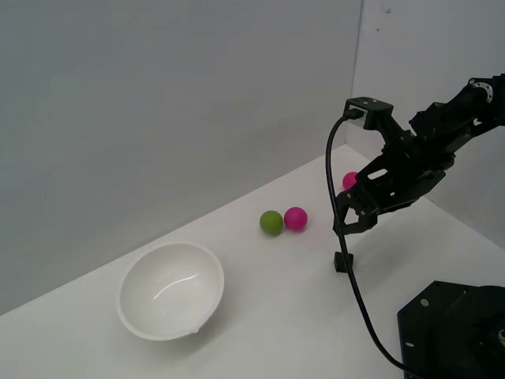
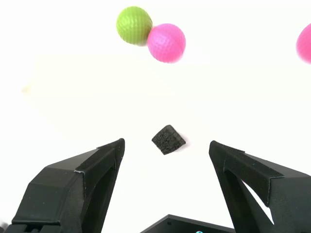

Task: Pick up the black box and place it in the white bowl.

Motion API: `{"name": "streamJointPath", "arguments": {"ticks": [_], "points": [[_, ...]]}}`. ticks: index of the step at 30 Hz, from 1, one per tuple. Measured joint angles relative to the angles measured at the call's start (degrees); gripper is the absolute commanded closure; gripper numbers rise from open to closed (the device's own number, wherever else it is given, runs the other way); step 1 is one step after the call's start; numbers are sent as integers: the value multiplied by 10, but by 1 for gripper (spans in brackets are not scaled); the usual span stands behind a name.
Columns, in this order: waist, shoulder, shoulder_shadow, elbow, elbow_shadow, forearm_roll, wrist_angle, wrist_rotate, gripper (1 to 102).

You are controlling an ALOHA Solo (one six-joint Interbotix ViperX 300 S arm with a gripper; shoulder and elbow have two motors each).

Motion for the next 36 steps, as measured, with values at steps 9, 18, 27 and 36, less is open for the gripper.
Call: {"name": "streamJointPath", "arguments": {"ticks": [9,18,27,36], "points": [[-24,-55,-56,-1,0,0,-18,0,3],[-47,-122,-124,0,0,0,-19,-1,3],[-56,-168,-171,-1,0,0,-30,6,3],[-66,-199,-201,-2,-2,4,-43,7,3]]}}
